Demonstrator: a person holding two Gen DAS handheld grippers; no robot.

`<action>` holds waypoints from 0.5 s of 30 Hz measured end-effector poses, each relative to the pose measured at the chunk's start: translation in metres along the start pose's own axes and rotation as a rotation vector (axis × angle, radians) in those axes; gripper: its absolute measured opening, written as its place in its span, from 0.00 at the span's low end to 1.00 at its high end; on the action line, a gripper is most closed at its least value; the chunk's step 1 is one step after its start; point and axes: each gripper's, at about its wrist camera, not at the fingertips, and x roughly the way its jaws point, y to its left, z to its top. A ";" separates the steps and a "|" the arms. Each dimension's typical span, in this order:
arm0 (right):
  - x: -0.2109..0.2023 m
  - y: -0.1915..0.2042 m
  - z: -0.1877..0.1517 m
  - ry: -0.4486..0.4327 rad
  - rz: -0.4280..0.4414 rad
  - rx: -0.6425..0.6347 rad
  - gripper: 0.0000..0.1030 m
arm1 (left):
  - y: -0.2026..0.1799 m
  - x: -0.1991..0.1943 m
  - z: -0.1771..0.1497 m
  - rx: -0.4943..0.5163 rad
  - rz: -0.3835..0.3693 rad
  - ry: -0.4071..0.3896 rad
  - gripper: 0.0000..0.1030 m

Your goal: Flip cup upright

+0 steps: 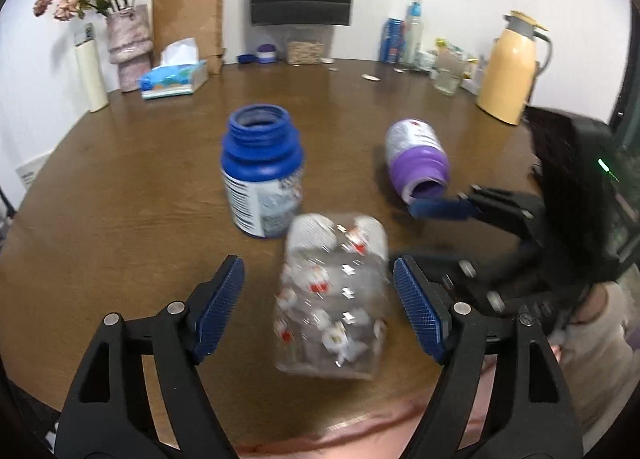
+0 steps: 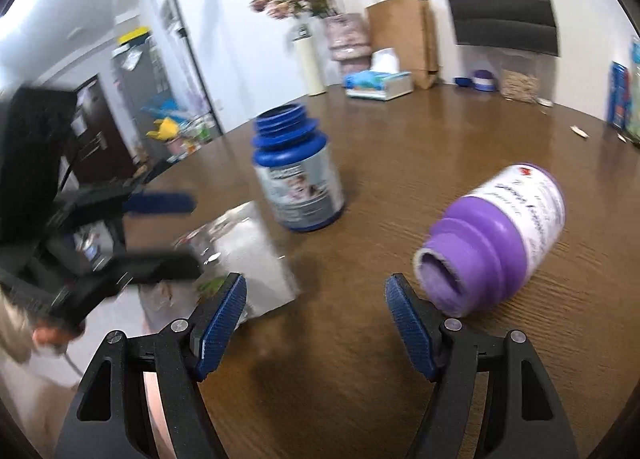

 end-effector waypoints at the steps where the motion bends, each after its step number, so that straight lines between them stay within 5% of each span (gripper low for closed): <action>1: -0.001 -0.001 0.000 -0.005 -0.002 0.005 0.75 | -0.003 0.002 -0.002 0.013 -0.007 0.011 0.72; 4: -0.007 0.001 -0.001 -0.033 -0.005 -0.002 0.75 | -0.007 0.020 -0.005 0.052 0.006 0.094 0.70; 6: -0.008 0.003 -0.002 -0.039 -0.002 -0.008 0.75 | -0.004 0.033 -0.003 0.031 -0.004 0.165 0.57; 8: -0.008 0.003 -0.003 -0.037 0.006 -0.014 0.75 | -0.002 0.035 0.001 0.023 -0.020 0.179 0.56; 15: -0.024 0.001 -0.004 -0.126 0.041 0.000 0.75 | -0.013 0.010 0.008 0.076 0.053 0.029 0.56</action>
